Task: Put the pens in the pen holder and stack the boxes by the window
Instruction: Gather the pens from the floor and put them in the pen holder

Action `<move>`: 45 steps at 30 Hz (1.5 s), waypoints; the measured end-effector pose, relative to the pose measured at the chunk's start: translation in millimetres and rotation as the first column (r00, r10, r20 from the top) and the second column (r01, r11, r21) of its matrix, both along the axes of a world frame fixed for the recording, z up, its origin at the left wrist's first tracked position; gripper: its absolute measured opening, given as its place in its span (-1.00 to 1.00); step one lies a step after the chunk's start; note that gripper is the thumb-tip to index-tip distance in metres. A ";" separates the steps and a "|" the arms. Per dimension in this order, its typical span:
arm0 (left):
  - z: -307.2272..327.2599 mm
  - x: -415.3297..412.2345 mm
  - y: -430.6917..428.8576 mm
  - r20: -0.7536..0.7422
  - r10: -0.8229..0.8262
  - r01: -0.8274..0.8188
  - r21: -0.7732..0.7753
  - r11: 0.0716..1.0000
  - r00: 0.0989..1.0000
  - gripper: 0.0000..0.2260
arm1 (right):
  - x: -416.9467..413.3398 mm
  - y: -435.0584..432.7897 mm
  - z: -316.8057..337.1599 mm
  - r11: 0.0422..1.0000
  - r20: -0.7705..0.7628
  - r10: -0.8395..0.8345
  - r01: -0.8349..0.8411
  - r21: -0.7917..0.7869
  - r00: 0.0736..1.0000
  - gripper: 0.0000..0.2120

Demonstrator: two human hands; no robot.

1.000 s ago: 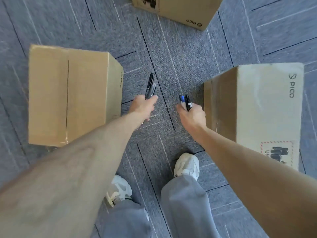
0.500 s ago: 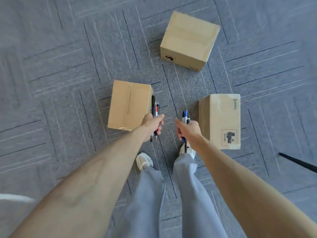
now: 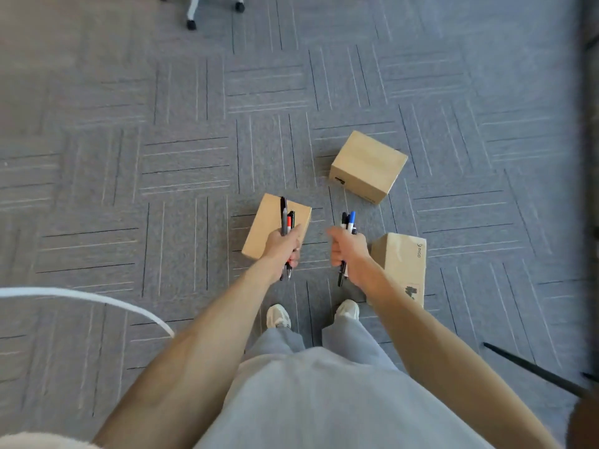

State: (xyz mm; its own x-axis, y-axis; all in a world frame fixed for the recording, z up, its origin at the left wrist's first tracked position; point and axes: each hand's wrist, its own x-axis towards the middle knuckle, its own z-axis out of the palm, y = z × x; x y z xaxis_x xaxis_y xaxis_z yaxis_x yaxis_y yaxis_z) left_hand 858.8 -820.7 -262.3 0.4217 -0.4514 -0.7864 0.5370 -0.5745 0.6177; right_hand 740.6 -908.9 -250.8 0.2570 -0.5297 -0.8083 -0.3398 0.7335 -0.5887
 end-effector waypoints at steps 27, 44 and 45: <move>96.0 -144.0 273.5 0.098 0.977 -0.958 -0.200 0.205 0.189 -0.62 | 34.6 243.3 99.8 0.399 0.296 0.882 -0.915 -0.058 0.366 -0.62; 104.0 -437.1 650.1 0.103 0.870 -0.855 -0.272 -0.441 -0.482 -0.72 | -174.2 670.6 98.5 -0.296 0.277 0.907 -0.949 -0.112 -0.316 -0.63; 103.8 -448.8 667.2 0.101 0.858 -0.844 -0.271 -0.463 -0.504 -0.72 | -183.1 688.5 96.8 -0.316 0.272 0.902 -0.942 -0.111 -0.335 -0.63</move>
